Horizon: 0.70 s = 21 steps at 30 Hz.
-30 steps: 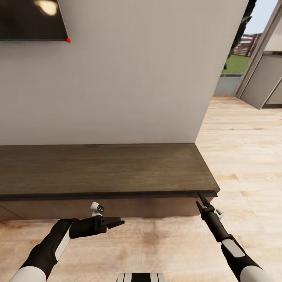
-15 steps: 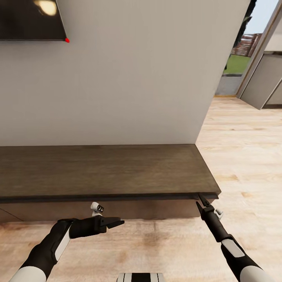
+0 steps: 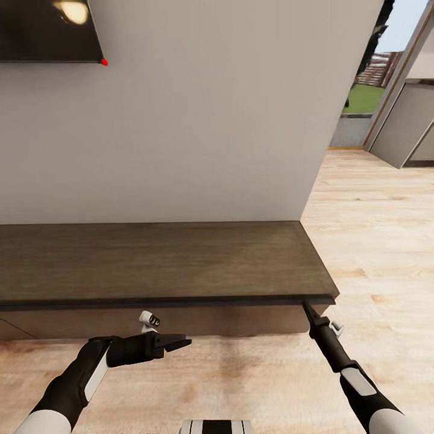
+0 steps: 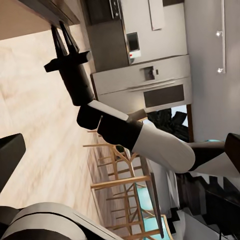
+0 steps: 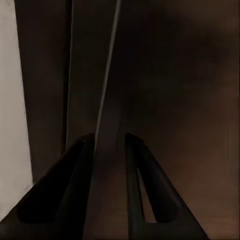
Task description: Place each of the two pumpkins and all three candles from the living room inside a cabinet in the living room (use any cabinet), then make sure every cabinet is closed, and position the cauldron so it is next to a table in the living room.
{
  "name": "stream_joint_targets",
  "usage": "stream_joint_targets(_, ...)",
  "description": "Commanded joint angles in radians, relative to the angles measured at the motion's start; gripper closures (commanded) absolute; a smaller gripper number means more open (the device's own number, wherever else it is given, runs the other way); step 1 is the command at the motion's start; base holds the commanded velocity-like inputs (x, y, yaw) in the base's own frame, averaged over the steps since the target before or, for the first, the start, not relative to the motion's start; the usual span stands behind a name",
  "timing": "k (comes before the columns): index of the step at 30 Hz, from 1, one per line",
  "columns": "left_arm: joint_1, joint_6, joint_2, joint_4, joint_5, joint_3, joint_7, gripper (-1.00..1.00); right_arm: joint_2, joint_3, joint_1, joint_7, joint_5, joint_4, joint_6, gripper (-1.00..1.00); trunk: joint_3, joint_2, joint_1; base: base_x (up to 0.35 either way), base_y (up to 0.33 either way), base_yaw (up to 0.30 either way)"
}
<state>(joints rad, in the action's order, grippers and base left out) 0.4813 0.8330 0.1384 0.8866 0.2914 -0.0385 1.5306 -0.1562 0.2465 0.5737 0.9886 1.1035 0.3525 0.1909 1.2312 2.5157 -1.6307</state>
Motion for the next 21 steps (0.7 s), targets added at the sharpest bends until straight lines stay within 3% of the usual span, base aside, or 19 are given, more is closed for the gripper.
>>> stream_joint_targets(1,0.000,0.011,0.001,0.000,0.005,-0.003,0.002,-1.00,0.000,0.002,0.000,-0.003,0.004,-0.003,0.007,1.00,0.001,0.000,0.000,-0.016,0.000,0.000)
stream_joint_targets(21,0.000,0.011,0.000,0.000,0.005,-0.004,0.001,-1.00,0.002,0.001,0.000,-0.005,0.004,-0.003,0.005,1.00,0.001,0.000,0.000,-0.007,0.000,0.000)
